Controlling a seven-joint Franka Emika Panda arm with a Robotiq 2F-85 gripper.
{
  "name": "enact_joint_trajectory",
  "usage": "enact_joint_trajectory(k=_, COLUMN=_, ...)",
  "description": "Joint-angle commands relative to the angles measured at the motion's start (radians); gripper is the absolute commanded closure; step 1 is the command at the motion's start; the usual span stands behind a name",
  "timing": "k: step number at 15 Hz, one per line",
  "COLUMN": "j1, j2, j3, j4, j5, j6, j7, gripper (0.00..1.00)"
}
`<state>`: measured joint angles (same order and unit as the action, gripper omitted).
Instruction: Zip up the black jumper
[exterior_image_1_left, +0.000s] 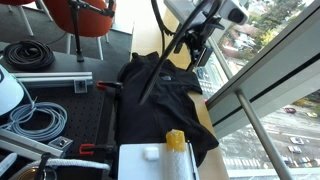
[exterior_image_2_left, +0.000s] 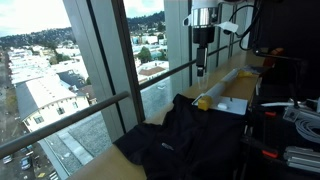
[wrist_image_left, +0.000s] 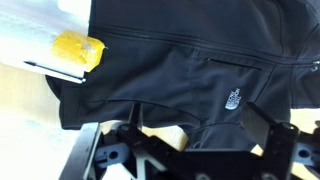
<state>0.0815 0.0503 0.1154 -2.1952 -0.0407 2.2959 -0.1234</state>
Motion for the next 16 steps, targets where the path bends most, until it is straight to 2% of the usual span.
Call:
enact_joint_trajectory(k=1, j1=-0.017, j2=-0.09, j3=-0.026, j4=0.041, j5=0.052, j6=-0.124, j7=-0.046, gripper=0.0)
enact_joint_trajectory(k=4, j1=-0.019, j2=-0.159, j3=-0.041, j4=0.051, j5=0.077, j6=-0.181, j7=-0.064, gripper=0.0)
enact_joint_trajectory(k=5, j1=-0.015, j2=-0.111, j3=-0.036, j4=0.052, j5=0.051, j6=-0.137, j7=-0.04, gripper=0.0)
enact_joint_trajectory(k=8, j1=-0.014, j2=-0.151, j3=-0.04, j4=0.053, j5=0.061, j6=-0.162, j7=-0.042, gripper=0.0)
enact_joint_trajectory(k=16, j1=-0.014, j2=-0.149, j3=-0.04, j4=0.05, j5=0.063, j6=-0.162, j7=-0.042, gripper=0.0)
